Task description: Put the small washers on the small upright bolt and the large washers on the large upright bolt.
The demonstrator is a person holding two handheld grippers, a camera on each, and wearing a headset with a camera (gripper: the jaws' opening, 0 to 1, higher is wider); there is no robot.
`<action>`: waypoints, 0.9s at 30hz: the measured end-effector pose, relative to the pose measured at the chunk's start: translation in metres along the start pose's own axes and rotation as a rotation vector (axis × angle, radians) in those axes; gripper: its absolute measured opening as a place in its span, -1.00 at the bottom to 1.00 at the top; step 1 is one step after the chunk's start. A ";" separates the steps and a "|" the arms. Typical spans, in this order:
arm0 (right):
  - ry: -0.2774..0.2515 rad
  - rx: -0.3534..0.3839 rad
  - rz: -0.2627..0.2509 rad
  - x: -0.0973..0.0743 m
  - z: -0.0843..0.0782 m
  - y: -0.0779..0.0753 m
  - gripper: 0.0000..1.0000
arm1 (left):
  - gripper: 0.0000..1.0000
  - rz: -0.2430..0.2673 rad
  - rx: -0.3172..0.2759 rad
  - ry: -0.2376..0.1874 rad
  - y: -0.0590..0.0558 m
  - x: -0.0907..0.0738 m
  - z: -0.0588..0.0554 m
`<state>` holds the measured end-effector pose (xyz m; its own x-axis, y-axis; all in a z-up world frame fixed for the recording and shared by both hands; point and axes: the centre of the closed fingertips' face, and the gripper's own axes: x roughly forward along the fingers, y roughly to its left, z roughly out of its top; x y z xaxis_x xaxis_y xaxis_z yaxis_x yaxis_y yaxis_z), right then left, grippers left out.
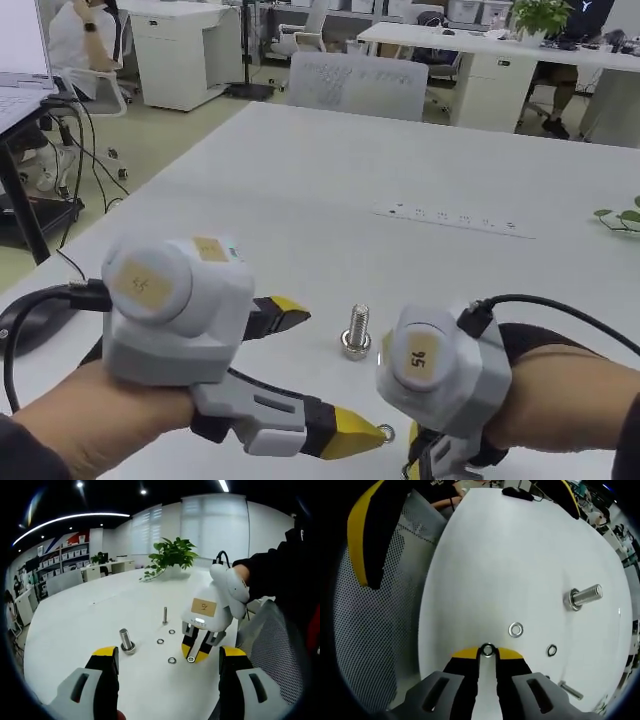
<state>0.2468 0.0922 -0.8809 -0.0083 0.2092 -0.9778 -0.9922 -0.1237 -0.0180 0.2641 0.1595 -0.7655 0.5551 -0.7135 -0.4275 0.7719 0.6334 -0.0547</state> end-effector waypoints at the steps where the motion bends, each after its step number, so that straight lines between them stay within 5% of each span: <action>1: 0.001 -0.001 0.001 0.000 0.000 0.000 -0.75 | 0.64 0.000 -0.001 0.000 0.000 0.000 0.000; 11: 0.026 -0.011 0.006 0.001 -0.001 0.000 -0.77 | 0.64 -0.008 0.000 0.011 -0.001 0.003 -0.003; 27: -0.055 0.088 0.015 0.000 0.000 0.000 -0.76 | 0.64 -0.013 0.005 0.023 -0.004 0.002 -0.007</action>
<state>0.2472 0.0927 -0.8810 -0.0275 0.2608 -0.9650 -0.9990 -0.0421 0.0171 0.2600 0.1572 -0.7726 0.5378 -0.7147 -0.4473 0.7808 0.6224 -0.0556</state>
